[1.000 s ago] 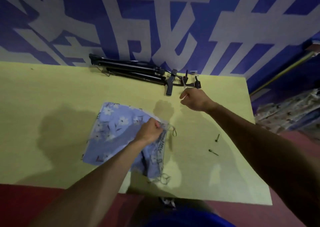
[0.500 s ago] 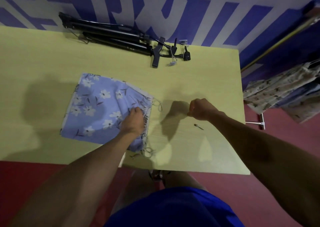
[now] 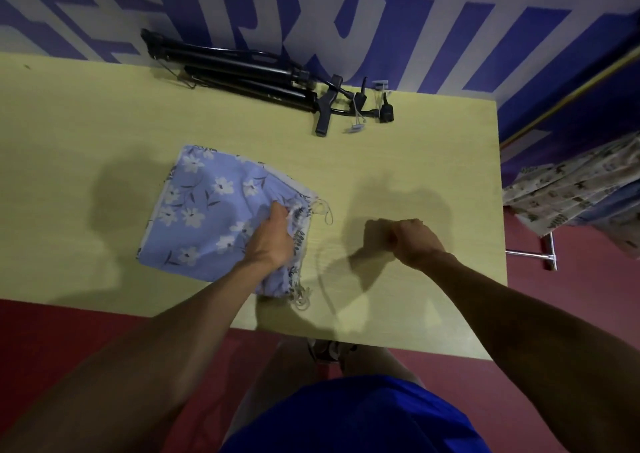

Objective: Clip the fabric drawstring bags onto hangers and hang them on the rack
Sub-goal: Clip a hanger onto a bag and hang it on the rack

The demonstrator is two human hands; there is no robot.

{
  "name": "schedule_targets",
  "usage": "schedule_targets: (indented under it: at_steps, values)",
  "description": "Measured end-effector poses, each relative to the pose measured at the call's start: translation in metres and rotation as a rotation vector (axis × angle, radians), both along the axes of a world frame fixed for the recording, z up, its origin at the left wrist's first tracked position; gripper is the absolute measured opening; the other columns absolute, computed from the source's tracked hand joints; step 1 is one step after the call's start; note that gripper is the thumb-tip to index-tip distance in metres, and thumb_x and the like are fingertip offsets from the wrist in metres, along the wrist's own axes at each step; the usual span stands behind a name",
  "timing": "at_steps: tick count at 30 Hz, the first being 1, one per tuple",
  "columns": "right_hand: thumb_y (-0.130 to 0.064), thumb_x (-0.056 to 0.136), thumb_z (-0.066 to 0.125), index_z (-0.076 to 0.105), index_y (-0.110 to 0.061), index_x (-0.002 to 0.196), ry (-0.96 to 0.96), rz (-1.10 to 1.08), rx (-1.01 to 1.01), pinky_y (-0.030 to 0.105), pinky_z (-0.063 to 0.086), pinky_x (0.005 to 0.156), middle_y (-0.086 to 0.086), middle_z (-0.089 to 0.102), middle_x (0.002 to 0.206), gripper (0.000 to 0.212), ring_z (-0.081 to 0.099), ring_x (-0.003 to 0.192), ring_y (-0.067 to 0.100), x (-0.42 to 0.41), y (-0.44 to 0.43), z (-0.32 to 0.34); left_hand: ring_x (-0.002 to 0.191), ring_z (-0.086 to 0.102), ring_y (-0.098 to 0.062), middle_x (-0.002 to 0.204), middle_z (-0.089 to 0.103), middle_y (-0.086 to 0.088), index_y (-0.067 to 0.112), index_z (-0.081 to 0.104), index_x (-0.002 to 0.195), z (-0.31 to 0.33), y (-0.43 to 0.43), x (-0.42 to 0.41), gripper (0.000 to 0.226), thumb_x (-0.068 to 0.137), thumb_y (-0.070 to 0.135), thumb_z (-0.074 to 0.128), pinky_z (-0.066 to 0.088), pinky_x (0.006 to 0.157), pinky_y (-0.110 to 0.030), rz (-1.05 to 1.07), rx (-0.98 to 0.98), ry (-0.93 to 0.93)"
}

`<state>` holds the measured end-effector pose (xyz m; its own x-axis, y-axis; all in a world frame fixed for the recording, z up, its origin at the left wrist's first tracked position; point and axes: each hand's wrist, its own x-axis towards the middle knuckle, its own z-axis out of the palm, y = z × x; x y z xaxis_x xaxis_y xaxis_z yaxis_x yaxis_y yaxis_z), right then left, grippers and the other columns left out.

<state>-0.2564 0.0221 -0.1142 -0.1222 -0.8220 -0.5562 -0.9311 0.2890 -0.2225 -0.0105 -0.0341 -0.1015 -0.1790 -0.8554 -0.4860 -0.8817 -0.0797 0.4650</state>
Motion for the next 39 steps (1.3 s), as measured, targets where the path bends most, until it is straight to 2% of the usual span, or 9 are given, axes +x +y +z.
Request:
schedule_targets:
  at_steps: [3,7,12,14,18,21,26,33,39]
  values:
    - [-0.01,0.087,0.059,0.066,-0.008,0.093,-0.191,-0.036,0.009,0.029,0.041,0.066,0.011,0.068,0.092,0.009,0.062,0.086,0.027,0.019,-0.023,0.014,0.056,0.031,-0.02,0.069,0.036,-0.005,0.013,0.033,0.103,0.005,-0.011,0.006,0.004,0.101,0.012,0.03,0.025,0.055,-0.034,0.09,0.022,0.149]
    - [0.003,0.084,0.063,0.064,-0.006,0.077,-0.835,-0.313,0.001,0.027,0.053,0.057,0.007,0.068,0.066,0.011,0.062,0.054,0.013,0.057,-0.06,0.056,0.051,0.027,-0.023,0.062,0.033,-0.007,0.015,0.037,0.101,0.025,-0.028,0.021,0.006,0.102,0.018,0.032,0.027,0.057,-0.035,0.087,-0.061,0.299]
    - [-0.003,0.089,0.061,0.063,0.002,0.088,-1.033,-0.205,0.043,0.019,0.051,0.05,0.014,0.068,0.074,0.005,0.06,0.048,0.009,0.107,-0.098,0.113,0.039,0.022,-0.013,0.052,0.029,-0.003,0.016,0.041,0.099,0.069,-0.053,0.035,0.005,0.1,0.019,0.038,0.024,0.051,-0.034,0.112,-0.225,0.396]
    - [-0.004,0.089,0.062,0.065,0.002,0.087,-1.01,-0.146,0.052,0.019,0.053,0.052,0.015,0.069,0.074,0.007,0.061,0.049,0.011,0.122,-0.11,0.124,0.038,0.025,-0.011,0.05,0.031,-0.002,0.019,0.041,0.099,0.087,-0.063,0.038,0.004,0.1,0.021,0.038,0.024,0.049,-0.032,0.129,-0.276,0.38]
    - [-0.014,0.087,0.065,0.07,-0.001,0.085,-0.689,0.034,-0.093,0.008,0.044,0.052,0.012,0.07,0.079,0.013,0.061,0.06,0.014,0.142,-0.132,0.135,0.044,0.031,-0.019,0.052,0.037,-0.002,0.018,0.042,0.099,0.118,-0.08,0.045,0.005,0.1,0.022,0.039,0.026,0.051,-0.03,0.24,-0.312,0.41]
    - [-0.012,0.087,0.062,0.072,-0.005,0.098,-0.597,0.135,-0.135,0.019,0.047,0.067,0.006,0.071,0.091,0.017,0.064,0.08,0.018,0.149,-0.147,0.144,0.051,0.035,-0.02,0.059,0.04,-0.001,0.012,0.041,0.102,0.136,-0.091,0.055,0.01,0.1,0.021,0.038,0.028,0.054,-0.031,0.326,-0.302,0.427]
    - [-0.005,0.087,0.057,0.072,-0.01,0.095,-0.692,0.196,-0.186,0.014,0.048,0.056,-0.002,0.067,0.078,0.018,0.06,0.062,0.007,0.153,-0.166,0.159,0.067,0.043,-0.018,0.078,0.048,-0.005,0.014,0.043,0.102,0.164,-0.119,0.066,0.01,0.1,0.023,0.038,0.034,0.068,-0.028,0.48,-0.328,0.472]
    - [0.007,0.092,0.047,0.067,-0.002,0.092,-1.014,-0.155,-0.124,0.033,0.058,0.069,0.011,0.069,0.082,0.022,0.064,0.07,0.019,0.123,-0.208,0.156,0.057,0.04,-0.012,0.068,0.046,0.002,0.014,0.044,0.099,0.16,-0.166,0.047,0.006,0.096,0.019,0.043,0.033,0.052,-0.029,0.469,-0.282,0.455]
    - [-0.008,0.093,0.049,0.069,-0.011,0.107,-0.405,-0.01,-0.333,0.021,0.039,0.074,0.008,0.069,0.111,0.024,0.062,0.099,0.025,0.08,-0.26,0.125,0.065,0.042,-0.015,0.077,0.045,-0.003,0.016,0.043,0.089,0.122,-0.184,0.031,0.012,0.099,0.02,0.037,0.036,0.06,-0.027,0.494,-0.058,0.457]
